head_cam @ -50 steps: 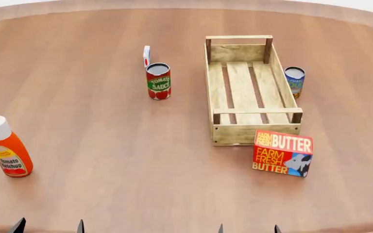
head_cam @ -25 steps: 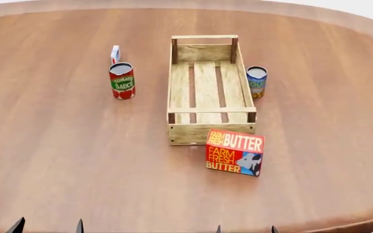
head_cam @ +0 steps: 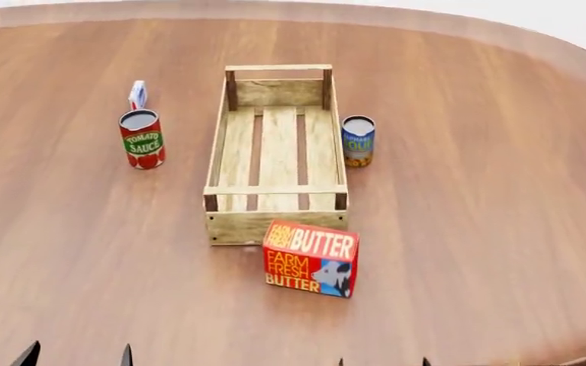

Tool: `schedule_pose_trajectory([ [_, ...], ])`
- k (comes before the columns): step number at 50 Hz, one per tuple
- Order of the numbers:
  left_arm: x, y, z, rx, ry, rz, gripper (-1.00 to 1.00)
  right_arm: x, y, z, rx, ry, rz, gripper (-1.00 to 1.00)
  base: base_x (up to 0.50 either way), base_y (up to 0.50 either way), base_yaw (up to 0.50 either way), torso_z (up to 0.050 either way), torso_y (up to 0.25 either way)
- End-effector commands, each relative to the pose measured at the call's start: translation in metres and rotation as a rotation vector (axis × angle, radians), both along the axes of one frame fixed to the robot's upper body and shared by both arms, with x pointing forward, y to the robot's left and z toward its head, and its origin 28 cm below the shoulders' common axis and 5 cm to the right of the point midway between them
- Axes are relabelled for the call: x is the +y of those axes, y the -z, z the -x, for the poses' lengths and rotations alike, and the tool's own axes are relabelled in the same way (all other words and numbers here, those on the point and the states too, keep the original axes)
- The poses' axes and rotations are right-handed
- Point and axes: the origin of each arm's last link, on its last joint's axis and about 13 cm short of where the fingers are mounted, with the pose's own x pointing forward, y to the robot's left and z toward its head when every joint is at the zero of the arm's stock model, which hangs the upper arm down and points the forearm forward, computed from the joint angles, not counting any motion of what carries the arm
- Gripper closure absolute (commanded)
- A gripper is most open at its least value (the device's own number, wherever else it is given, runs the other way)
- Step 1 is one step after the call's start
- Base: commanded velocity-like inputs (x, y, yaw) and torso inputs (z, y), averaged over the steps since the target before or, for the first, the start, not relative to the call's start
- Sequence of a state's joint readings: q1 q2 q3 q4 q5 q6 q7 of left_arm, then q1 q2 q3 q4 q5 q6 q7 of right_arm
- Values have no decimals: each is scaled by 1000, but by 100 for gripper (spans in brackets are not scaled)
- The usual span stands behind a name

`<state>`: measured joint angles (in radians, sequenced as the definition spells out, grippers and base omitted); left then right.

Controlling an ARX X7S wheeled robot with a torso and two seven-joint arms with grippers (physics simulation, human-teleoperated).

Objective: Pick up the butter and put it in the tray.

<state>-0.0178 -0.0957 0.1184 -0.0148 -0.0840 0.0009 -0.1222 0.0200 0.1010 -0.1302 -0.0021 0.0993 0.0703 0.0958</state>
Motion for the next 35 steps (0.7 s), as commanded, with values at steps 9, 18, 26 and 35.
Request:
schedule_pose_trajectory([
  [9,0,1,0,2,-2,-5,-100,1,3,0,12,-10,17,-100,500,0,0,0,0],
  [18,0,2,1,4,-4,-7,-100,2,4,2,14,-11,16,-100,500,0,0,0,0],
  [26,0,4,2,5,-4,-9,-100,1,4,2,13,-10,16,-100,500,0,0,0,0],
  [35,0,4,2,7,-3,-13,-100,2,4,2,11,-11,20,-100,500,0,0,0,0],
])
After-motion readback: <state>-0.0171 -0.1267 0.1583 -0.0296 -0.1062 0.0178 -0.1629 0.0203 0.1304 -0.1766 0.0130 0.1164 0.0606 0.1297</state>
